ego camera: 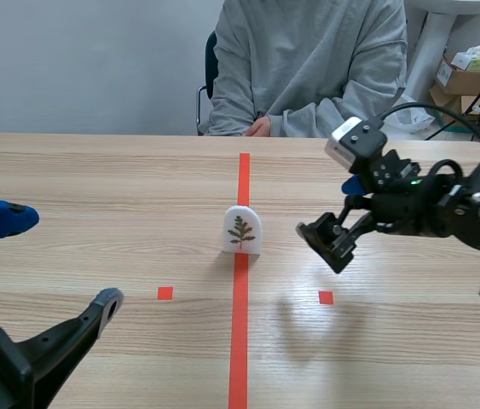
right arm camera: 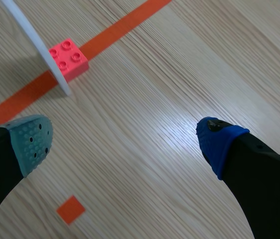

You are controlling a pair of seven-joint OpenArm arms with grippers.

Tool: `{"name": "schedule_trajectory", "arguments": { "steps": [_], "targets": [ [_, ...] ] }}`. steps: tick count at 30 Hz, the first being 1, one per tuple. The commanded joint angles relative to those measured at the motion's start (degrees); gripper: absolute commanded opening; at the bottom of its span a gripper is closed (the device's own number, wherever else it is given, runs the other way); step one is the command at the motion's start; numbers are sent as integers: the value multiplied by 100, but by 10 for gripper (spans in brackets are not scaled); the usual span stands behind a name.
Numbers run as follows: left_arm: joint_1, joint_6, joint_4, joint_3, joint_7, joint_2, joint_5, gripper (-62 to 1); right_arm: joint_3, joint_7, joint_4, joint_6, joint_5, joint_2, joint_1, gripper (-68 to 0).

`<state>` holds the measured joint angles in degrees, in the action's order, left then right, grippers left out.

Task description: Do the leaf sorting experiment

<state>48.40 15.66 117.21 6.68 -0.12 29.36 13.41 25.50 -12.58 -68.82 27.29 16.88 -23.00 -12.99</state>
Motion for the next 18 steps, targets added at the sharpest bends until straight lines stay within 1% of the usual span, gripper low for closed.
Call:
{"name": "schedule_trajectory", "arguments": {
  "steps": [1, 4, 7, 10, 18],
  "targets": [
    [0, 11, 22, 20, -42, -15, 22, 14, -17, -26, 42, 46, -24, 179, -278, -82],
    [0, 11, 22, 20, -42, -15, 24, 14, 162, -83, 428, 90, -131, 540, -564, -82],
    [0, 11, 22, 20, -39, -15, 24, 14, 280, -55, 734, 85, -175, 809, -739, -83],
    [0, 11, 22, 20, -28, -15, 24, 14, 378, -26, 1043, 85, -348, 1049, -898, -85],
    [-2, 11, 22, 20, -31, -13, 24, 14, 634, 70, 1797, 83, -557, 1488, -1224, -85]
  ]
}}
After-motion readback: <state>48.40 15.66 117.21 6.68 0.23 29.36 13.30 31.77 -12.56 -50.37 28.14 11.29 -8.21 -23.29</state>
